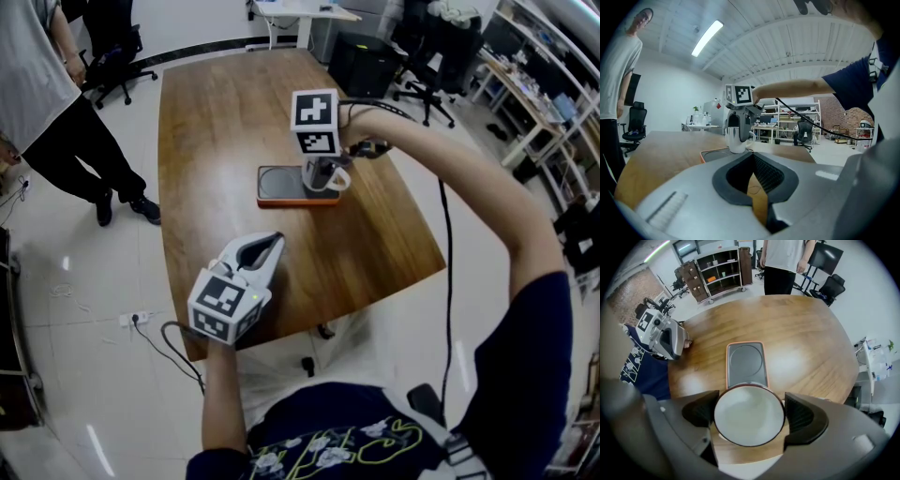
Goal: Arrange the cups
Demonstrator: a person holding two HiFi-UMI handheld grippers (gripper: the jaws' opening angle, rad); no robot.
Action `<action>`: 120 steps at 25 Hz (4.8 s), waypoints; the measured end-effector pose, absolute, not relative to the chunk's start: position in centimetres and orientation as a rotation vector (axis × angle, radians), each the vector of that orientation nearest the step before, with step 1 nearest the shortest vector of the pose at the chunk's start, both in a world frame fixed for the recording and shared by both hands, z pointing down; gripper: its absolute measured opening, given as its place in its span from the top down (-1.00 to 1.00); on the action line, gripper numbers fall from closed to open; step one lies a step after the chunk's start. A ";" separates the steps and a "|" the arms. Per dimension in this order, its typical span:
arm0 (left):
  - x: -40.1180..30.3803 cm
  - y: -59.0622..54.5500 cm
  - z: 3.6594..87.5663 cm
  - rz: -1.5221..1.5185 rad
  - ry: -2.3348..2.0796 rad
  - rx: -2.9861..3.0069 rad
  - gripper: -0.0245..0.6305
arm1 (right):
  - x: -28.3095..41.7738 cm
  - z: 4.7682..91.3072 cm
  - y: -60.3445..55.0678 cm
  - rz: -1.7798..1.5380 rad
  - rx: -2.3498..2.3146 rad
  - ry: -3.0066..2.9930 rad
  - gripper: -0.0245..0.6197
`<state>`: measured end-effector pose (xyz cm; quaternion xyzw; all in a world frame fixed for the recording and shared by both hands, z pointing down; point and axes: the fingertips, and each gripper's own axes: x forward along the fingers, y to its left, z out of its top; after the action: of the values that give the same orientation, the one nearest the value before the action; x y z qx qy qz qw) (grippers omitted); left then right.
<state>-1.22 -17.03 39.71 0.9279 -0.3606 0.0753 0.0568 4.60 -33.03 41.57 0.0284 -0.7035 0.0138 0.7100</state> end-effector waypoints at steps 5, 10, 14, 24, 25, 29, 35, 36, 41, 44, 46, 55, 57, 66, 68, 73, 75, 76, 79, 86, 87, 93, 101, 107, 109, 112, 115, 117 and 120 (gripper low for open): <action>-1.1 -17.1 39.5 0.206 -1.101 2.797 0.92 | 4.7 38.4 -33.5 0.004 0.112 -1.657 -0.53; -1.3 -17.2 39.7 0.225 -1.094 2.812 0.92 | 5.4 34.8 -31.4 -0.079 0.142 -1.826 -0.66; -1.4 -17.2 39.5 0.222 -1.097 2.811 0.92 | 6.3 33.2 -29.0 -0.121 0.206 -2.029 -0.70; -1.5 -17.2 39.3 0.201 -1.096 2.799 0.92 | 13.1 31.8 -24.5 -0.151 0.850 -2.728 -0.42; -1.6 -17.2 39.3 0.201 -1.095 2.800 0.92 | 13.9 32.0 -23.7 -0.126 0.901 -2.795 -0.27; -1.6 -17.2 39.3 0.201 -1.097 2.801 0.92 | 15.5 32.8 -21.6 -0.028 1.078 -2.953 0.45; -1.7 -17.1 39.1 0.210 -1.089 2.807 0.92 | 14.7 35.2 -20.5 0.049 1.070 -3.021 0.92; -1.6 -17.1 39.1 0.208 -1.089 2.807 0.92 | 14.6 35.6 -20.6 0.060 1.058 -3.019 0.92; -1.8 -17.1 39.2 0.218 -1.089 2.806 0.93 | 13.6 38.1 -21.3 0.113 1.069 -2.858 0.92; -1.8 -17.2 39.3 0.212 -1.097 2.805 0.92 | 13.6 39.2 -21.6 0.156 1.059 -2.809 0.92; -1.8 -17.2 39.2 0.209 -1.103 2.804 0.92 | 13.7 39.5 -21.8 0.155 1.064 -2.809 0.92; -1.9 -17.2 39.2 0.198 -1.113 2.796 0.92 | 13.6 39.3 -21.8 0.156 1.071 -2.798 0.92; -1.9 -17.2 39.2 0.208 -1.107 2.802 0.92 | 13.7 39.5 -21.8 0.148 1.066 -2.800 0.92; -1.8 -17.2 39.3 0.205 -1.112 2.799 0.92 | 14.1 38.4 -22.2 0.145 1.029 -2.866 0.92; -1.8 -17.2 39.2 0.209 -1.109 2.801 0.92 | 14.2 37.3 -23.1 0.141 0.962 -2.864 0.92; -1.8 -17.3 39.2 0.201 -1.112 2.797 0.92 | 13.7 32.7 -28.3 -0.098 0.770 -2.652 0.14; -1.8 -17.2 39.1 0.203 -1.111 2.797 0.92 | 13.4 30.1 -30.9 -0.165 0.717 -2.564 0.14; -1.8 -17.1 39.1 0.207 -1.108 2.799 0.92 | 13.1 29.0 -32.2 -0.170 0.681 -2.526 0.12; -1.7 -17.2 39.2 0.213 -1.104 2.804 0.92 | 11.7 27.6 -36.0 -0.108 0.534 -2.390 -0.12; -1.6 -17.1 39.3 0.212 -1.108 2.799 0.92 | 13.0 34.4 -40.8 -0.290 0.085 -1.641 -0.42; -1.6 -17.1 39.4 0.217 -1.107 2.803 0.92 | 12.7 35.1 -41.2 -0.305 0.060 -1.601 -0.42; -1.3 -17.1 39.4 0.205 -1.111 2.796 0.92 | 10.6 39.4 -43.4 -0.333 -0.049 -1.483 -0.41; -1.4 -17.0 39.2 0.203 -1.111 2.796 0.92 | 10.7 42.6 -44.5 -0.333 -0.145 -1.427 -0.31; -1.4 -17.0 39.2 0.191 -1.120 2.780 0.92 | 10.6 42.8 -44.6 -0.351 -0.197 -1.460 -0.30; -1.4 -17.0 39.2 0.192 -1.119 2.779 0.92 | 10.5 42.7 -44.6 -0.354 -0.205 -1.474 -0.30; -1.3 -17.0 39.2 0.194 -1.117 2.780 0.92 | 10.6 42.7 -44.8 -0.346 -0.201 -1.478 -0.30; -1.3 -17.0 39.3 0.196 -1.117 2.782 0.92 | 10.5 42.4 -45.0 -0.346 -0.202 -1.465 -0.30; -1.3 -17.0 39.3 0.195 -1.117 2.782 0.92 | 10.1 41.8 -45.0 -0.344 -0.203 -1.472 -0.30; -1.3 -17.0 39.3 0.194 -1.117 2.780 0.92 | 8.7 40.4 -45.4 -0.369 -0.191 -1.490 -0.30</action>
<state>-1.29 -16.97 39.29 0.9237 -0.3711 0.0646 0.0697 8.69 -45.45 40.35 -0.0861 -0.6730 -0.1664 0.7155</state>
